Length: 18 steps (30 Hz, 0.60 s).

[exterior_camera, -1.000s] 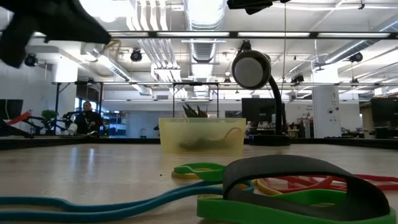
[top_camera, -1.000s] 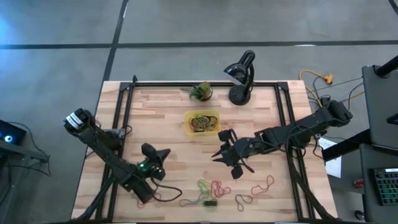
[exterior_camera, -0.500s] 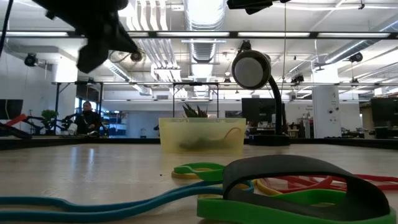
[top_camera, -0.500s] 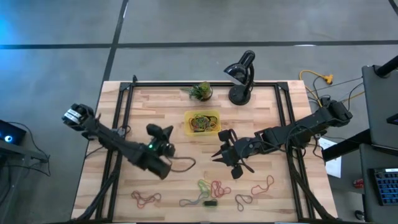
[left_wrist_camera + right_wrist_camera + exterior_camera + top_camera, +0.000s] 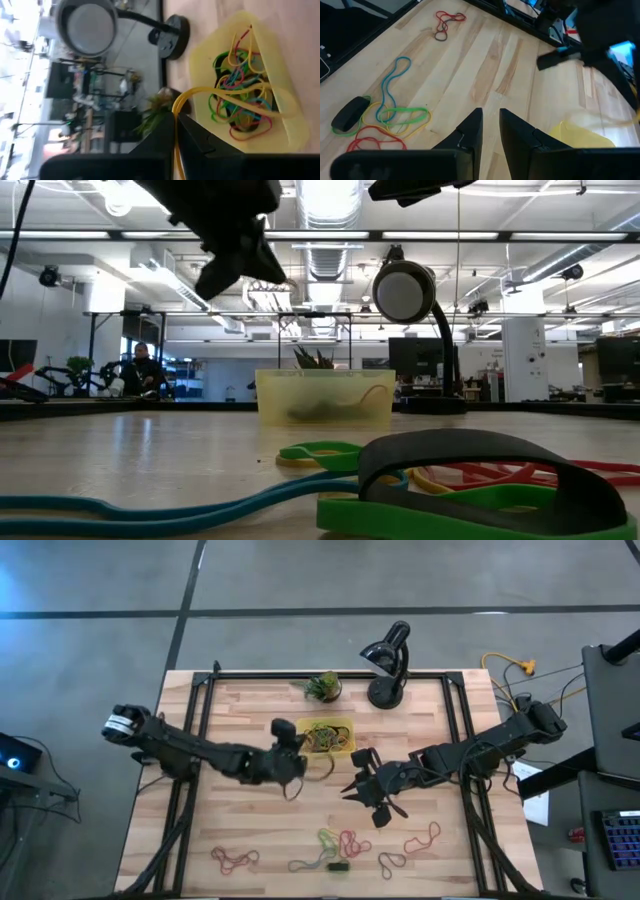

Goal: Pick and place rubber bands into bin
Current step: Put the yellow rubber band in the yellow bin

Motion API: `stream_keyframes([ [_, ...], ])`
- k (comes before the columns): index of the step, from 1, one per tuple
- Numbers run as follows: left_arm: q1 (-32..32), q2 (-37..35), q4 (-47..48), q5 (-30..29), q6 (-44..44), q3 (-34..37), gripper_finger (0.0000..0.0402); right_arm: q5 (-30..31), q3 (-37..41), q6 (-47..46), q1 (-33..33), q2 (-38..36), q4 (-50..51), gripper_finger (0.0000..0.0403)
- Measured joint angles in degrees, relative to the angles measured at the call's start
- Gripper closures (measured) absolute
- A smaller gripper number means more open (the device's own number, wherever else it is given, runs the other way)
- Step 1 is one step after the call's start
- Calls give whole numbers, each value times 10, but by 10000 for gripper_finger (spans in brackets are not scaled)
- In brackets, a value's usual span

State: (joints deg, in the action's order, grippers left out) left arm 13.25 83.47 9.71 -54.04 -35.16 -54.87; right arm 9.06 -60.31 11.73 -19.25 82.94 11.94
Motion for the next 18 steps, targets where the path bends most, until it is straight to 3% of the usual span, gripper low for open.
stream_keyframes([
  [18,-188,14,-23,304,-18,3,402,0,0,-2,0,0,1,345],
])
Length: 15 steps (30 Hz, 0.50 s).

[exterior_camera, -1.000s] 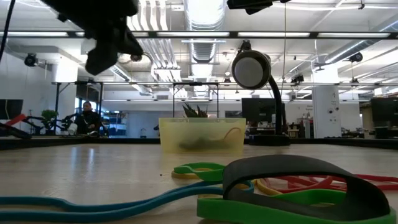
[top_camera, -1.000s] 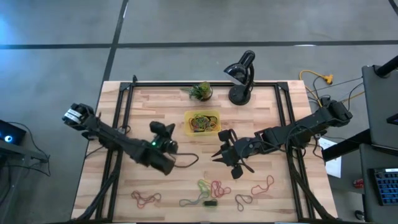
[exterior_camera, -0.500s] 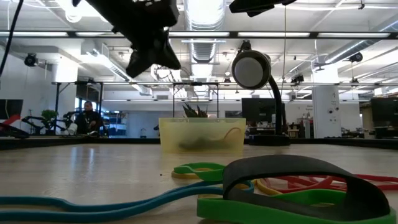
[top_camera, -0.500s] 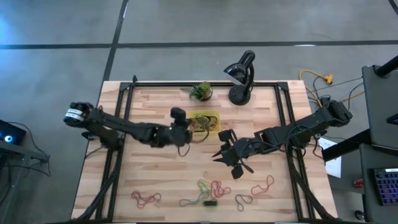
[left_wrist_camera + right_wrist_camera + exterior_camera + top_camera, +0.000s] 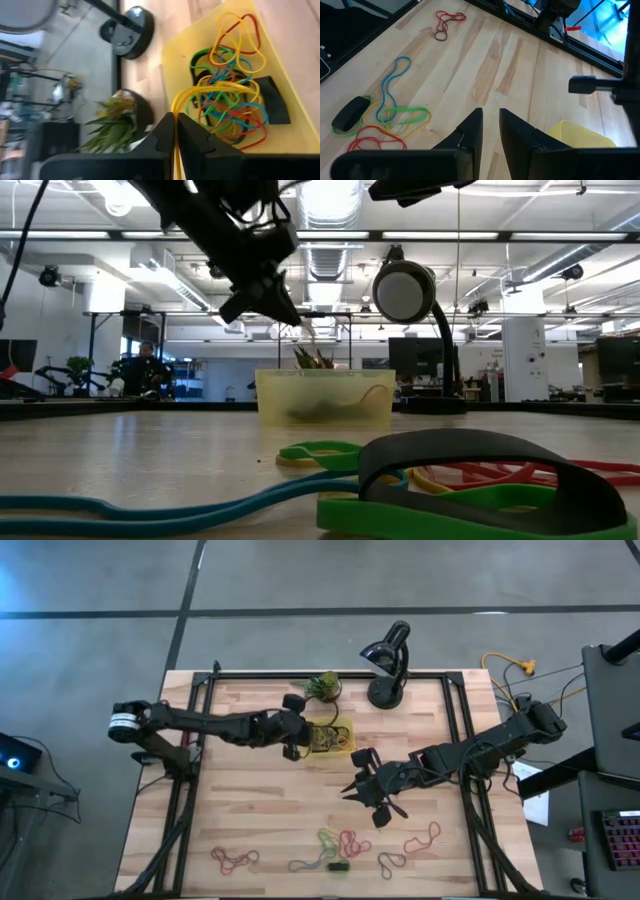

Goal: Pick and place rubber bands into bin
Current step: Put the yellow rubber band in the yellow bin

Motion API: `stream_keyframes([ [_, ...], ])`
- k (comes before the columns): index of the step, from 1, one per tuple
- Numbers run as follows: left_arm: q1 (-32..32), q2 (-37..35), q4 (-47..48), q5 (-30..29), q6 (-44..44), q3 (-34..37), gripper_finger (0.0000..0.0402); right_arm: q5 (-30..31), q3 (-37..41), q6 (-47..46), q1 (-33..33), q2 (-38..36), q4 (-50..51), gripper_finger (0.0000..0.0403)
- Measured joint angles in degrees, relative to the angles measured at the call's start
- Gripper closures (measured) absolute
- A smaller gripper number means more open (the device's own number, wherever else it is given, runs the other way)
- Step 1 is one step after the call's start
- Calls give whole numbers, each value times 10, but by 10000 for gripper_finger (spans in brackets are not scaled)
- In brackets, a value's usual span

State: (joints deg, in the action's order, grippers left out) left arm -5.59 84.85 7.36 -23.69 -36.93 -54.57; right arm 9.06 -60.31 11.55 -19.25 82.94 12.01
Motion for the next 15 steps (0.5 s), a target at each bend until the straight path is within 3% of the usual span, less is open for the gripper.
stream_keyframes([
  [7,-36,39,-42,85,-2,2,402,0,0,0,0,0,0,346],
  [15,-54,99,-89,92,-3,-1,401,0,0,0,0,0,2,346],
])
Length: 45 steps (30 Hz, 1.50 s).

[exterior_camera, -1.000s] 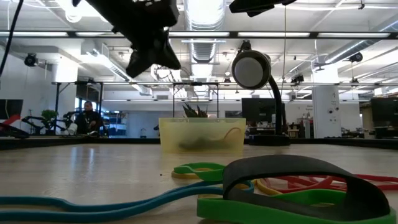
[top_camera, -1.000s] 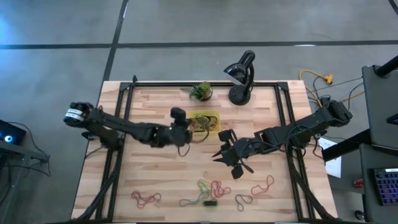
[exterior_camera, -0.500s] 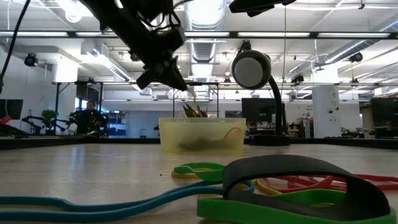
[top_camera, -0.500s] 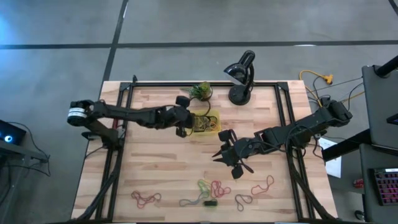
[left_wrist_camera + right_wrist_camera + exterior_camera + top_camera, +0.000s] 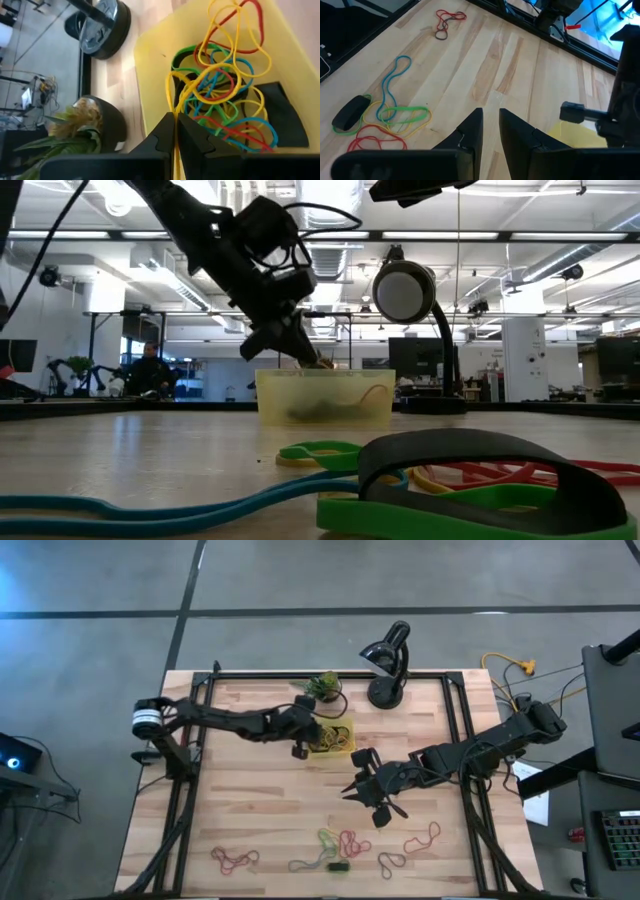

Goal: Pick and place rubber bands into bin
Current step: Put the yellow rubber band in the yellow bin, then put the green rubber band in the yellow bin

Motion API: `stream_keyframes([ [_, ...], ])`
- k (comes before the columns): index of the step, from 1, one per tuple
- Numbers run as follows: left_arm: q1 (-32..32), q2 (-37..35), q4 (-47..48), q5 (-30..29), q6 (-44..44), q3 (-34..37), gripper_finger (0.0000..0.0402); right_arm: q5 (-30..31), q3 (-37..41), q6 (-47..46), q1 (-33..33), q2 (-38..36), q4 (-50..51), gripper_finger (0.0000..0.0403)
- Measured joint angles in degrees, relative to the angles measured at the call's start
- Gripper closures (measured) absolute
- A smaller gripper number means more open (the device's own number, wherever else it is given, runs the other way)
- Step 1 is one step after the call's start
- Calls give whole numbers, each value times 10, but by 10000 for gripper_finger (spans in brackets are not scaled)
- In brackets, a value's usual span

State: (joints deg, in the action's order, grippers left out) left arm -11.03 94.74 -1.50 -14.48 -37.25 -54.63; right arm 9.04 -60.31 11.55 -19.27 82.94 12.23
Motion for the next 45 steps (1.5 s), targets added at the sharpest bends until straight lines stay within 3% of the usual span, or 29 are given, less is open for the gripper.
stream_keyframes([
  [6,-3,8,-7,-1,9,-3,398,0,0,0,0,0,0,346],
  [16,-2,0,-5,-3,9,-2,322,0,0,0,0,0,0,346],
  [22,9,-17,27,-6,10,-2,310,0,0,0,0,0,0,346],
  [29,54,-105,152,-9,52,2,310,-1,6,-19,0,1,0,346],
  [34,122,-193,227,-3,96,33,310,-4,10,-41,0,14,-4,346],
  [39,204,-282,252,-1,149,90,310,-19,26,-83,0,59,-14,346],
  [45,282,-380,233,-6,193,161,310,-98,25,-101,0,151,-56,346],
])
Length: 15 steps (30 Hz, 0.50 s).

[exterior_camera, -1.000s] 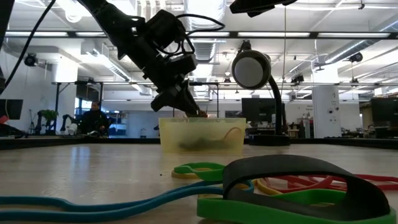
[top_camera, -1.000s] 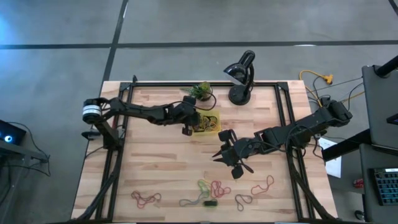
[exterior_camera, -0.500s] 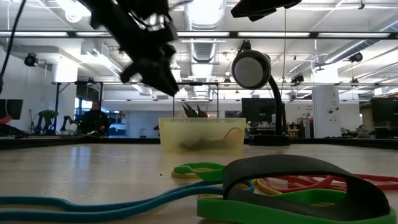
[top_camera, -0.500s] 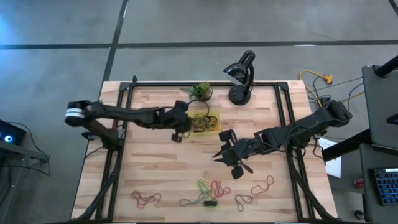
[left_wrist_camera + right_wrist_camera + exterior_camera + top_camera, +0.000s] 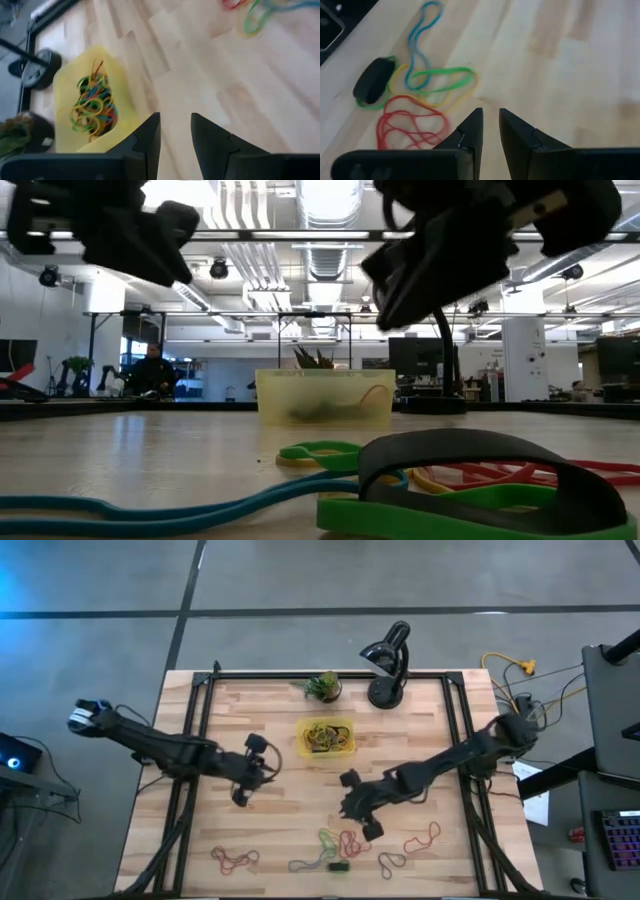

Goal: Pick and place rubber bands into bin
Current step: Put the green rubber band in the yellow bin

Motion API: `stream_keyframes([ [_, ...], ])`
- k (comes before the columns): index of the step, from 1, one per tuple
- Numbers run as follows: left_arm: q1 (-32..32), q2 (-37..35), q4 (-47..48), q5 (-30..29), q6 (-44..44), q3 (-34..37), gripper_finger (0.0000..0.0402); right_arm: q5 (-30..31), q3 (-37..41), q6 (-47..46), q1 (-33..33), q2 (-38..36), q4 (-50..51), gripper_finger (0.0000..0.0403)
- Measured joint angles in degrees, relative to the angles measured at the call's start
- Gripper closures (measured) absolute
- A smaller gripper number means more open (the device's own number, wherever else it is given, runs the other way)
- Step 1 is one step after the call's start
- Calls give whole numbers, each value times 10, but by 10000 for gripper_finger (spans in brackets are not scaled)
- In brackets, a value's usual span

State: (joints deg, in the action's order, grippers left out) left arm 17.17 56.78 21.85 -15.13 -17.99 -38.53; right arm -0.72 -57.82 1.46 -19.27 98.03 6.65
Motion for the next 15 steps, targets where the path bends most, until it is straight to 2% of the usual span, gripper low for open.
stream_keyframes([
  [4,29,-49,-35,-2,7,42,310,-41,-16,-5,0,51,-36,346],
  [15,40,-104,-62,-18,22,98,310,-60,-86,-44,0,153,-46,346],
])
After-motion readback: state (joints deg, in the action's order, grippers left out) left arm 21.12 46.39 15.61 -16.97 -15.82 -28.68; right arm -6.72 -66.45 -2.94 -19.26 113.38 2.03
